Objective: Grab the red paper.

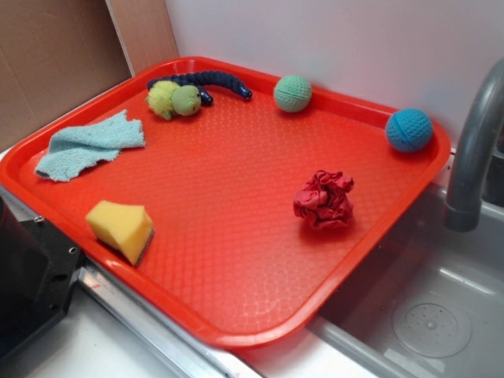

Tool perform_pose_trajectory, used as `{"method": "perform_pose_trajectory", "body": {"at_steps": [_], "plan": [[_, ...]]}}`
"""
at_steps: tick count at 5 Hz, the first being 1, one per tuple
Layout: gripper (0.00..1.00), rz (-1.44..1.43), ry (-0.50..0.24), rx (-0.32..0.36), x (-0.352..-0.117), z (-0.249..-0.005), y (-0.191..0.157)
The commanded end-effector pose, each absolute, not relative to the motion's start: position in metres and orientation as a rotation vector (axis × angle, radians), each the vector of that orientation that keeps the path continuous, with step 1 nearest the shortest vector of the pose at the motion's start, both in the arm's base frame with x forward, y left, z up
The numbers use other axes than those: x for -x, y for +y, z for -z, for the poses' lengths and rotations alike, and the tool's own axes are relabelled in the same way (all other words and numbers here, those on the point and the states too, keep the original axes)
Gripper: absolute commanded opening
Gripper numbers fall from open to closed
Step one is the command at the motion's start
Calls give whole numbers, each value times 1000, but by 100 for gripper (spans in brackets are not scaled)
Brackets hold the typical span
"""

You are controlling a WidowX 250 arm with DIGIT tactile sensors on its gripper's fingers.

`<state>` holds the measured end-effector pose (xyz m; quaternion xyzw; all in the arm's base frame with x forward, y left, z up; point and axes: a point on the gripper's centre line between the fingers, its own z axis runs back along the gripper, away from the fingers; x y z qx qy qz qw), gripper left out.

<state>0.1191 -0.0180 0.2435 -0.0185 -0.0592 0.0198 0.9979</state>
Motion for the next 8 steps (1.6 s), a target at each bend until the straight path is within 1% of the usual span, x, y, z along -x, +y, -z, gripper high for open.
{"method": "perform_pose_trajectory", "body": {"at_steps": [1,2,3,4,5,6,7,8], "plan": [[100,-40,-119,37,-119,-244,-18],[100,208,-95,75,-161,-194,-68],[100,402,-112,97,-183,-145,-126],[100,526,-140,99,-203,-100,-176],[100,572,-257,162,-209,-78,-193],[100,600,-277,116,-223,-63,-194],[100,594,-276,64,-236,-61,-180],[100,549,-280,48,-250,-64,-156]]}}
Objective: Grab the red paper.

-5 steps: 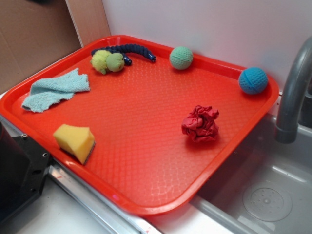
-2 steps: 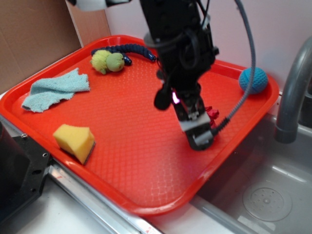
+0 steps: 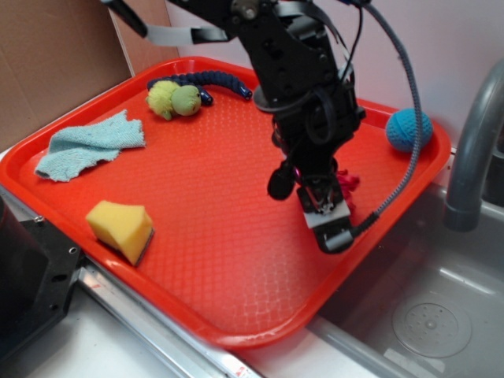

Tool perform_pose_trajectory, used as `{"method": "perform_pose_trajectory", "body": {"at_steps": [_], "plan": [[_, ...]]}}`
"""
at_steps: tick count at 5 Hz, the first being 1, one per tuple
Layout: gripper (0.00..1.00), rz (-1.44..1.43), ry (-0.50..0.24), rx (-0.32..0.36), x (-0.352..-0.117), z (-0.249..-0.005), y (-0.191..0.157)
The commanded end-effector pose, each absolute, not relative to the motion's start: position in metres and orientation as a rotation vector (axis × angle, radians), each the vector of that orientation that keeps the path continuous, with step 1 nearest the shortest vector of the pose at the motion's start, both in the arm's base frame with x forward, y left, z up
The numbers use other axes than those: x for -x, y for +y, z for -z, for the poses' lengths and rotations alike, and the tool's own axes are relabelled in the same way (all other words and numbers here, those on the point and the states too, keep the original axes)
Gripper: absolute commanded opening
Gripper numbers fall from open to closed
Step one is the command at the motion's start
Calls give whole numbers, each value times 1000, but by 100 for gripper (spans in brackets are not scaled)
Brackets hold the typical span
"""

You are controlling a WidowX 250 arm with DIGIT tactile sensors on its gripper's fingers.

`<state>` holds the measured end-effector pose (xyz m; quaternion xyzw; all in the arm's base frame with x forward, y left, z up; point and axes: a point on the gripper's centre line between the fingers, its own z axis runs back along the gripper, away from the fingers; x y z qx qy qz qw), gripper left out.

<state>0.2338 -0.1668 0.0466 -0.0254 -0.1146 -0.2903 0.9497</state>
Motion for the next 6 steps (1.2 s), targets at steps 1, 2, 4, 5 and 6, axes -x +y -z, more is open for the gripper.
{"method": "perform_pose_trajectory", "body": {"at_steps": [1,2,4,5,6], "plan": [[100,552,-252,41,-254,-55,-154],[0,532,-215,45,-250,-39,-160],[0,560,-209,67,-253,-25,-170],[0,556,-198,57,-254,-31,-167],[0,547,-169,36,-249,-72,-149]]}}
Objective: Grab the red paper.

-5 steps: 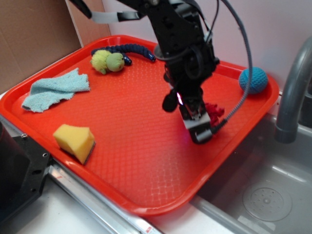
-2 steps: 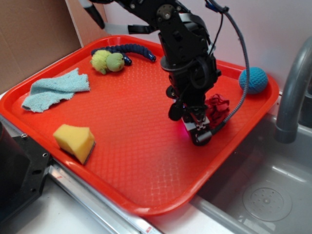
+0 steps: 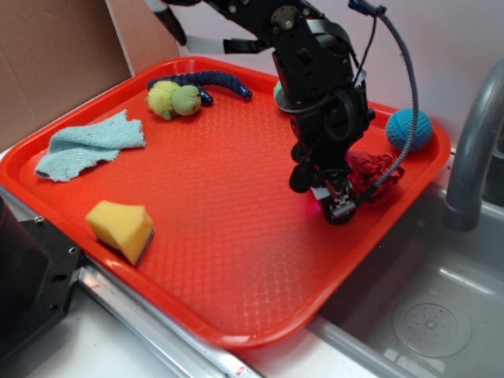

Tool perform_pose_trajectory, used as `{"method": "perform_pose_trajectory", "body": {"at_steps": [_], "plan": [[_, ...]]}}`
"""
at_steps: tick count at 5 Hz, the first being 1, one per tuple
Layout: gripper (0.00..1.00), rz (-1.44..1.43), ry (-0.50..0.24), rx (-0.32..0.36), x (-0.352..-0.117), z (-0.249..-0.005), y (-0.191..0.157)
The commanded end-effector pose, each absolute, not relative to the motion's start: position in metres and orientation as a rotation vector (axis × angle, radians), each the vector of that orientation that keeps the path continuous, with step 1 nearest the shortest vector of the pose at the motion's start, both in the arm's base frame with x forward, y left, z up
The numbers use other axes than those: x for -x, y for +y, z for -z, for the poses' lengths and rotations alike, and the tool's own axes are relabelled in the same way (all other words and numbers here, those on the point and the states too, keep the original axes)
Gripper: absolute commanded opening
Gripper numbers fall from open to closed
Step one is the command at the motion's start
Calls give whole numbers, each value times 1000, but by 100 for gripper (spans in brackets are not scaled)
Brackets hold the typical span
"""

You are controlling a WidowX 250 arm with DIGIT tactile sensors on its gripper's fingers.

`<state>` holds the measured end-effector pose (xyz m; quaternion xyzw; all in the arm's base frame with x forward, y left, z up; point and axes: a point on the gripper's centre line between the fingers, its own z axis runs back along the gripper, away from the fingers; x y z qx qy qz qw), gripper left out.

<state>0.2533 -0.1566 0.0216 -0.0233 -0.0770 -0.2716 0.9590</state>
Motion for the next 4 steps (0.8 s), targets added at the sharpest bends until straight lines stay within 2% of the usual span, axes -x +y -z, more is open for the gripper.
{"method": "perform_pose_trajectory", "body": {"at_steps": [1,2,3,4], "plan": [[100,520,-236,84,-241,-121,-128],[100,496,-292,164,-248,-135,-129],[100,532,-276,228,-257,-114,-144],[100,630,-218,275,-260,-91,-156]]}}
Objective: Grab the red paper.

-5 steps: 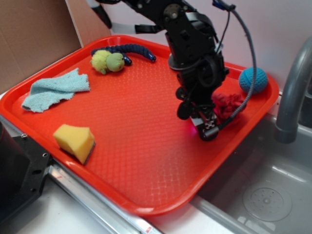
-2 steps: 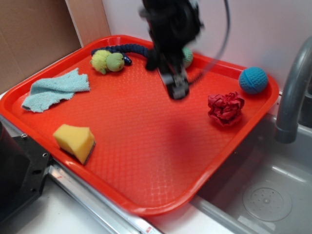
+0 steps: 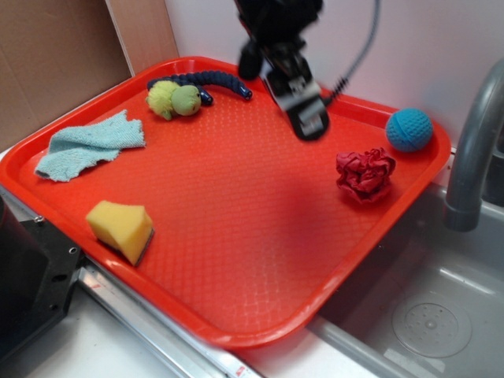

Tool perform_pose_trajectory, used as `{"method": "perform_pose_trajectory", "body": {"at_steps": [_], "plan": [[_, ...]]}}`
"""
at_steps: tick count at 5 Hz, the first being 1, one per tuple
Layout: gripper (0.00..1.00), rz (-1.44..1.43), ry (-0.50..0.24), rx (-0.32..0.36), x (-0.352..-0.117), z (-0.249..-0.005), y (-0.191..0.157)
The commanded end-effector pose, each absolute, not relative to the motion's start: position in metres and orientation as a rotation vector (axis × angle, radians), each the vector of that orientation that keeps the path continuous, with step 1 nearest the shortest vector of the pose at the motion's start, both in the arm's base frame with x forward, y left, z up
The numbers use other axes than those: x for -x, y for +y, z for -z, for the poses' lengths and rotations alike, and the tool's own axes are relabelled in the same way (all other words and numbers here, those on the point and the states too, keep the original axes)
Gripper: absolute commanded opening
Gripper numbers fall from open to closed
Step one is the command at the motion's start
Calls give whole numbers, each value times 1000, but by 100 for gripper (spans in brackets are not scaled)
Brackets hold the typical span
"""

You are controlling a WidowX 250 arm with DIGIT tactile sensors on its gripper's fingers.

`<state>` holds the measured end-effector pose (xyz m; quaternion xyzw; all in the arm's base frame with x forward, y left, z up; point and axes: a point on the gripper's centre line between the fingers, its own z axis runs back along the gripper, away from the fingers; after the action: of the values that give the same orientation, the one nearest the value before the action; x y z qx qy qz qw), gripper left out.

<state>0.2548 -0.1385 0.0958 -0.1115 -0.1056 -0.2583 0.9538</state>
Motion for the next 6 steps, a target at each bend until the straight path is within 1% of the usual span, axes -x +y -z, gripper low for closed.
{"method": "perform_pose_trajectory", "body": {"at_steps": [1,2,3,4,6], "plan": [[100,676,-236,242,-266,-80,-159],[100,692,-265,190,-277,-69,-161],[100,716,-304,210,-285,-62,-165],[100,774,-328,253,-288,-59,-175],[100,822,-343,255,-294,-48,-188]]}}
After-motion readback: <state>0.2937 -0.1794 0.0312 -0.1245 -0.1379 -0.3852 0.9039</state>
